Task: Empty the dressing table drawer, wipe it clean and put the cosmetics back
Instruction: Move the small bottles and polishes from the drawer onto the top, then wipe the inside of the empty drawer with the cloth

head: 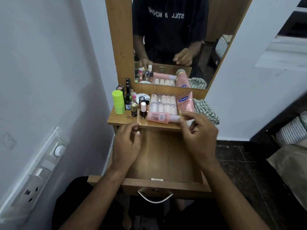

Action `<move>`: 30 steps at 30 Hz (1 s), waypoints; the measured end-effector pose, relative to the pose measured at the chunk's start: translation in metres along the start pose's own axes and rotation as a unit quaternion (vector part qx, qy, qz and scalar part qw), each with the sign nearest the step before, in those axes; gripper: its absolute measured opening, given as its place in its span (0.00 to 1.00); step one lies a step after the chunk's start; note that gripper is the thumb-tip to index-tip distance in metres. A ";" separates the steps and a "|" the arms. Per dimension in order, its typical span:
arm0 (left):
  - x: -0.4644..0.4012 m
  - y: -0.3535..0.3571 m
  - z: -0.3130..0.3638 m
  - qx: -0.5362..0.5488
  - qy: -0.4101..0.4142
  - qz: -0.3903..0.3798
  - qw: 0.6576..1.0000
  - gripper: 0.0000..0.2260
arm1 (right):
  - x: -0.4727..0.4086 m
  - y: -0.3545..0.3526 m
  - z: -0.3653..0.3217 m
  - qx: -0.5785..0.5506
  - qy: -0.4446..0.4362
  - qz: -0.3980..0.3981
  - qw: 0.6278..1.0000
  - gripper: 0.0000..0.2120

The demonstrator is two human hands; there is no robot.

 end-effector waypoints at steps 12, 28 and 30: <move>0.003 0.006 0.006 -0.014 0.024 -0.019 0.999 0.12 | -0.062 -0.015 0.112 0.147 0.093 -0.197 0.965 0.20; 0.026 0.012 0.013 -0.017 0.028 -0.078 0.996 0.09 | -0.032 -0.028 0.130 0.035 0.216 -0.084 0.972 0.15; 0.028 0.013 0.010 -0.026 0.017 -0.090 0.995 0.08 | -0.019 -0.042 0.133 -0.012 0.246 -0.043 0.968 0.12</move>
Point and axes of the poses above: each hand's wrist, its own x-axis away from the middle knuckle, its own y-axis out of the palm, z = x × y, the point moved 9 cm from there along -x, towards the middle knuckle, and after that the axes turned 12 degrees about -z, right-handed, at the moved point
